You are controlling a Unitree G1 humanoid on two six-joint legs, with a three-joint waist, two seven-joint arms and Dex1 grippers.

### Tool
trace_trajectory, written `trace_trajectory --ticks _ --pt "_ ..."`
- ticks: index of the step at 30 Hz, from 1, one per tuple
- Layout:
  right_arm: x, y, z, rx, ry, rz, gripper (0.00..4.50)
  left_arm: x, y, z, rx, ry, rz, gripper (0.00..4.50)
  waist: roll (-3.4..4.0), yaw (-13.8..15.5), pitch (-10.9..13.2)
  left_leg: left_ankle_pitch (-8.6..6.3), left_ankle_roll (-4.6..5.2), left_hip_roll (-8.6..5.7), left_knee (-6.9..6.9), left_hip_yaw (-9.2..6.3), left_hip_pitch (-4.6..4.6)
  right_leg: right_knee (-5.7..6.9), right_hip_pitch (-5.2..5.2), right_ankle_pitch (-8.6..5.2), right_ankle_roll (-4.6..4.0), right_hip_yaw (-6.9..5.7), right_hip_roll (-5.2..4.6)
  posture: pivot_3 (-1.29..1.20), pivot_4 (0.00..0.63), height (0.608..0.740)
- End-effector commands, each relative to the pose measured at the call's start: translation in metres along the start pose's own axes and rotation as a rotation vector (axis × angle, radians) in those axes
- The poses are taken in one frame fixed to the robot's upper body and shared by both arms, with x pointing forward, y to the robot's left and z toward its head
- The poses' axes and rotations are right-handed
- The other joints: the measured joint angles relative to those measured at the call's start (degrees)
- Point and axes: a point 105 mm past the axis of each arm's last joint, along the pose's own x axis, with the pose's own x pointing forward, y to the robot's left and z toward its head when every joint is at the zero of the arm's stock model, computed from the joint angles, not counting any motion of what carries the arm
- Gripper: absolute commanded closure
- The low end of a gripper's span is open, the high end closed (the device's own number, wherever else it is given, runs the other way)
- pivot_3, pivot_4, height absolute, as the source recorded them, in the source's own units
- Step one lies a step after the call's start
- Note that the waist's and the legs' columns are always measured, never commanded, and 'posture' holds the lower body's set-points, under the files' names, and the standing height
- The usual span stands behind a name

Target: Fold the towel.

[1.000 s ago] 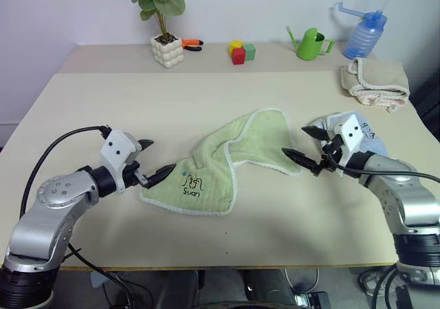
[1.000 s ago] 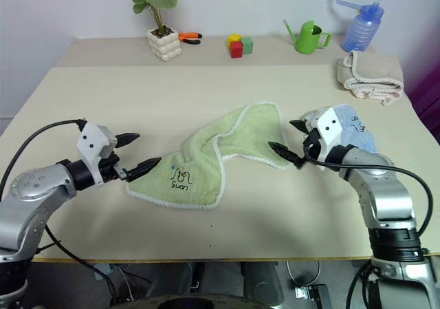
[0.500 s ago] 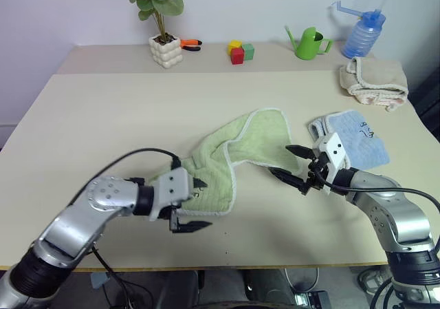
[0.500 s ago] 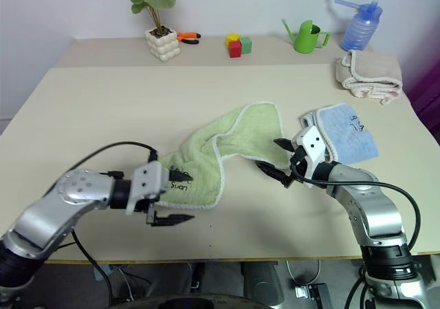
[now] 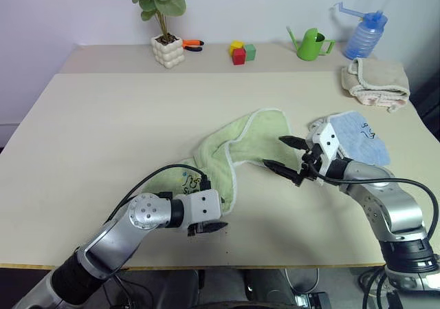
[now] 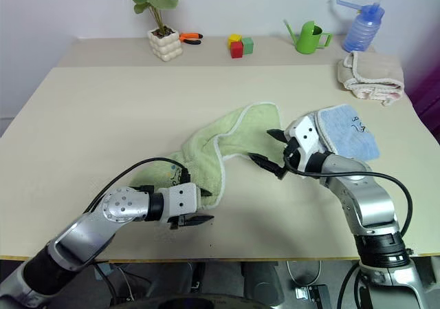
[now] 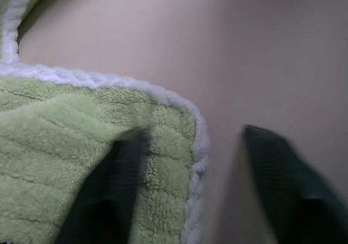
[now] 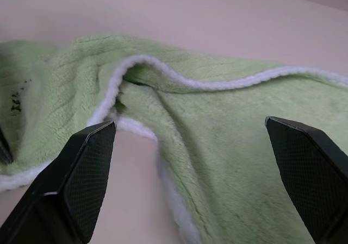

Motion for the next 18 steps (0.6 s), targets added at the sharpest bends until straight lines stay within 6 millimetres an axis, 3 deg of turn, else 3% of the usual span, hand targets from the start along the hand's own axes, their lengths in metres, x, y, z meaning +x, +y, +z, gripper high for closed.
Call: trace_trajectory --ticks 1,2,3,6,12,15,18 --pt "0.001 -0.001 0.008 -0.032 -0.028 0.001 0.00 -0.013 0.029 -0.023 -0.047 0.079 0.163 3.76 0.00 -0.07 0.00 0.00 0.00 0.01 0.00 -0.01 0.00 0.00 0.00 0.00 0.00 0.00 -0.01 0.00 0.150 0.727" --pt "0.001 -0.001 0.008 -0.035 -0.028 0.001 0.00 -0.017 0.035 -0.024 -0.060 0.074 0.191 4.30 0.00 -0.12 0.00 0.00 0.00 0.02 0.00 -0.01 0.01 0.01 0.00 0.00 -0.01 0.00 -0.02 0.00 0.150 0.727" --pt "0.001 -0.001 0.008 -0.038 -0.027 -0.002 0.00 -0.021 0.041 -0.025 -0.068 0.069 0.216 4.49 0.00 -0.18 0.00 0.00 0.00 0.04 0.00 -0.01 0.02 0.04 -0.01 0.00 -0.01 0.00 -0.01 0.00 0.150 0.727" --pt "-0.005 -0.005 0.006 -0.066 -0.010 -0.032 0.00 -0.033 0.061 -0.022 -0.105 0.020 0.301 4.49 0.00 -0.21 0.00 0.00 0.00 0.06 0.00 -0.01 0.03 0.06 -0.02 0.00 -0.01 0.00 0.02 0.00 0.150 0.727" --pt "-0.020 -0.015 0.001 -0.187 0.064 -0.092 0.00 -0.074 0.096 0.009 -0.228 -0.206 0.469 4.49 -0.01 0.15 0.01 0.00 0.00 -0.01 0.01 -0.01 -0.08 0.01 -0.06 0.01 0.01 -0.05 -0.07 0.00 0.150 0.727" --pt "-0.028 -0.009 -0.003 -0.241 0.121 -0.044 0.00 -0.091 0.097 0.007 -0.223 -0.191 0.477 4.49 -0.01 0.06 0.01 0.00 0.00 -0.01 0.01 -0.03 -0.08 0.01 -0.07 0.00 0.01 -0.07 -0.11 0.00 0.150 0.727" --pt "-0.030 -0.002 -0.007 -0.278 0.162 0.017 0.00 -0.094 0.100 0.003 -0.208 -0.170 0.479 4.49 0.00 -0.20 0.01 0.00 0.00 0.00 0.00 -0.01 -0.02 0.03 -0.04 0.00 0.00 -0.06 -0.08 0.00 0.150 0.727"
